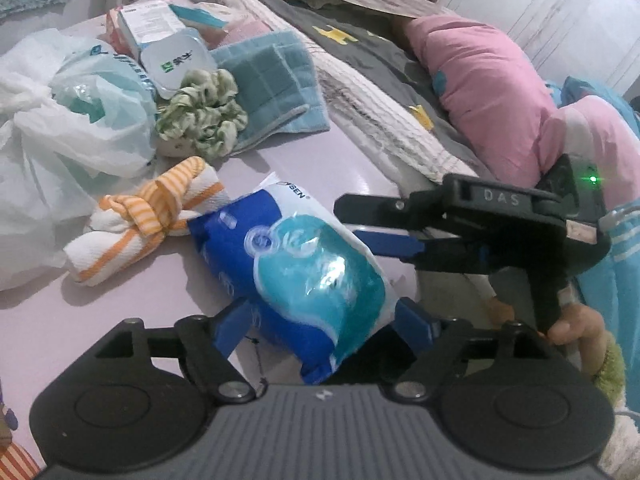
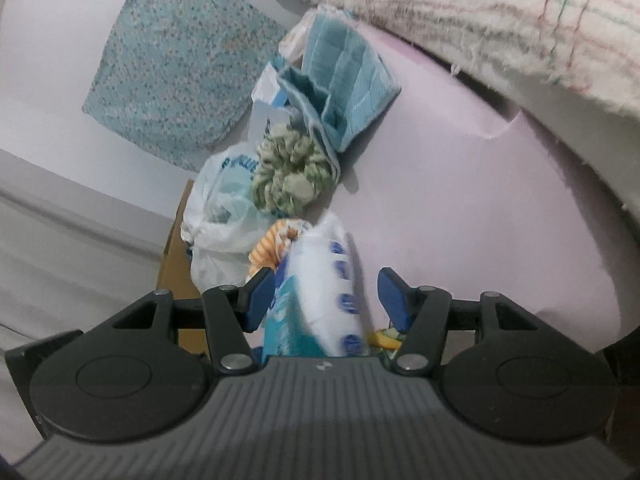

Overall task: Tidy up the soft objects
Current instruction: 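Carry the blue wipes pack with both grippers over the cardboard box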

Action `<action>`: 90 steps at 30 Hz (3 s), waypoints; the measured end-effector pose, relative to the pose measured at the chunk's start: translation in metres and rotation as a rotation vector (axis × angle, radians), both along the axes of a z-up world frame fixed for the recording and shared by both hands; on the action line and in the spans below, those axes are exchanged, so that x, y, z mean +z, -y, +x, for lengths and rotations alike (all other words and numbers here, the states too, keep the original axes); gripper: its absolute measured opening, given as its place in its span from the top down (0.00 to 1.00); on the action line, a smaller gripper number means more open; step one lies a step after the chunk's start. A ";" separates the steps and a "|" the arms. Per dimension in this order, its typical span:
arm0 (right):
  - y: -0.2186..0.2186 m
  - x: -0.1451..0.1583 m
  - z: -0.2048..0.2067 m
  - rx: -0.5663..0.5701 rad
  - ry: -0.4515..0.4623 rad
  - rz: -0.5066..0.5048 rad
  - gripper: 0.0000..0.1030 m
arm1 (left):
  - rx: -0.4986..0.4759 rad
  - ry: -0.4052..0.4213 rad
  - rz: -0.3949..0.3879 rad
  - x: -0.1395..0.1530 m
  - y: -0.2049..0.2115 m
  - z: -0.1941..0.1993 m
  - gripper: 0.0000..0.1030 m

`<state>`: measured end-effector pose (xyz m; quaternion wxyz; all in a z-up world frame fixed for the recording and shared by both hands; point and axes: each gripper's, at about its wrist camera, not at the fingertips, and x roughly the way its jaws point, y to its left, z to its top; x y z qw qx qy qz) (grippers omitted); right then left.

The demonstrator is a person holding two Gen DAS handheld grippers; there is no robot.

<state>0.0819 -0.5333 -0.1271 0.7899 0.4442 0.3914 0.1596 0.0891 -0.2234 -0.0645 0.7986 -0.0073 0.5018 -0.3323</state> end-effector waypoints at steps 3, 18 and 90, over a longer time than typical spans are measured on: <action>-0.006 -0.002 0.003 0.016 -0.013 -0.007 0.47 | 0.023 -0.030 0.016 -0.008 -0.002 0.006 0.22; -0.013 -0.015 -0.010 0.062 -0.070 0.109 0.62 | 0.012 -0.094 0.005 -0.019 -0.001 0.009 0.22; -0.393 0.215 0.211 0.502 0.042 -0.269 0.57 | 0.556 0.025 -0.140 0.126 -0.309 0.148 0.22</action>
